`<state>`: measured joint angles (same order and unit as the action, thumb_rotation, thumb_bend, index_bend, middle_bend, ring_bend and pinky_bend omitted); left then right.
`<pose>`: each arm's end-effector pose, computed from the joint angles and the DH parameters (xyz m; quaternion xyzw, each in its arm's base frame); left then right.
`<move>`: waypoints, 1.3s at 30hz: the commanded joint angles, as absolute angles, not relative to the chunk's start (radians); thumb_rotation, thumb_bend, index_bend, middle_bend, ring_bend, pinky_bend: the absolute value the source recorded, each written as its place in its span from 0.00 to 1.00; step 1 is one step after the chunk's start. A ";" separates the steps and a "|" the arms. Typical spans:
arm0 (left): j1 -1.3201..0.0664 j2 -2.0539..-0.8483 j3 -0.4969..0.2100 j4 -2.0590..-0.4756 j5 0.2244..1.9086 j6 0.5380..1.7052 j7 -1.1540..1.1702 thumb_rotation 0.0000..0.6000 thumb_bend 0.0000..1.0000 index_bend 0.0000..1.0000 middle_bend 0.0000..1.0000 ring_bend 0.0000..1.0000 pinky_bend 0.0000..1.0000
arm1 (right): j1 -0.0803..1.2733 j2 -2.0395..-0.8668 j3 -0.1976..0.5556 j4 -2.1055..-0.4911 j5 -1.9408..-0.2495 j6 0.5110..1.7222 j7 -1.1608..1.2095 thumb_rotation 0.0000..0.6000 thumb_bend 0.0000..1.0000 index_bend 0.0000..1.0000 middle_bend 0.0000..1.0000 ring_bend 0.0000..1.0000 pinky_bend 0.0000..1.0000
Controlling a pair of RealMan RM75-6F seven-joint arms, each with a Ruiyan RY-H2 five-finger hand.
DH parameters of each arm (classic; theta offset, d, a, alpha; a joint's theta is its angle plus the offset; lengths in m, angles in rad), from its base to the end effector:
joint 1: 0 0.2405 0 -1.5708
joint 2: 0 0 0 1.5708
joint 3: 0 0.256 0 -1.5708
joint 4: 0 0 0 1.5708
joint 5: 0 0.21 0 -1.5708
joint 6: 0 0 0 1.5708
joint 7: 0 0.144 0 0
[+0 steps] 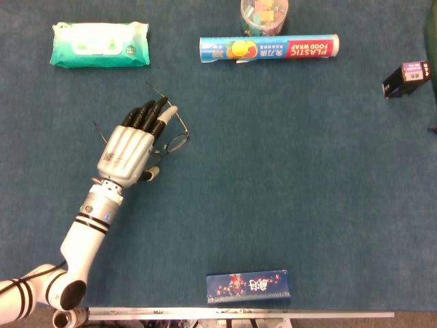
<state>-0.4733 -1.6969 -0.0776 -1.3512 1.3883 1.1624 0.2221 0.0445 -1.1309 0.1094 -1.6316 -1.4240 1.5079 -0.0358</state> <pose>-0.2026 0.2716 -0.0447 -0.7064 -0.3946 -0.4040 0.4267 -0.3174 -0.1796 0.1690 0.5474 -0.3919 0.3880 0.6295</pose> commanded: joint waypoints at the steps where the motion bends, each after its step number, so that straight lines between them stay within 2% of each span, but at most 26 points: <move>1: -0.473 -1.700 -0.078 -1.335 1.382 1.158 0.224 1.00 0.00 0.05 0.00 0.00 0.12 | 0.045 -1.131 0.110 -1.631 -1.424 1.508 -0.035 1.00 0.04 0.15 0.19 0.21 0.45; 16: -0.471 -1.701 -0.098 -1.227 1.354 1.165 0.251 1.00 0.00 0.05 0.00 0.00 0.12 | 0.047 -1.134 0.110 -1.630 -1.424 1.504 -0.034 1.00 0.04 0.15 0.19 0.21 0.45; 24: -0.443 -1.646 -0.085 -1.306 1.376 1.196 0.177 1.00 0.00 0.05 0.00 0.00 0.12 | 0.046 -1.130 0.111 -1.635 -1.424 1.509 -0.038 1.00 0.04 0.15 0.19 0.21 0.45; 27: -0.437 -1.594 -0.062 -1.361 1.409 1.198 0.142 1.00 0.00 0.09 0.00 0.00 0.12 | 0.046 -1.129 0.111 -1.637 -1.425 1.508 -0.038 1.00 0.04 0.15 0.19 0.21 0.45; 29: -0.435 -1.563 -0.050 -1.390 1.437 1.206 0.117 1.00 0.00 0.17 0.00 0.00 0.12 | 0.047 -1.130 0.110 -1.638 -1.427 1.507 -0.039 1.00 0.04 0.15 0.19 0.21 0.45; 31: -0.433 -1.539 -0.042 -1.406 1.464 1.219 0.080 1.00 0.09 0.26 0.00 0.00 0.12 | 0.048 -1.132 0.109 -1.637 -1.428 1.506 -0.039 1.00 0.04 0.15 0.19 0.21 0.45; 34: -0.429 -1.512 -0.032 -1.415 1.486 1.225 0.035 1.00 0.37 0.37 0.03 0.02 0.12 | 0.049 -1.135 0.110 -1.636 -1.427 1.504 -0.039 1.00 0.04 0.15 0.19 0.21 0.45; 37: -0.431 -1.485 -0.025 -1.436 1.466 1.191 0.031 1.00 0.51 0.38 0.05 0.02 0.12 | 0.050 -1.135 0.110 -1.636 -1.428 1.504 -0.039 1.00 0.04 0.15 0.19 0.21 0.45; 39: -0.437 -1.461 -0.022 -1.462 1.437 1.146 0.025 1.00 0.56 0.38 0.03 0.01 0.12 | 0.051 -1.135 0.111 -1.635 -1.428 1.504 -0.038 1.00 0.04 0.15 0.19 0.21 0.45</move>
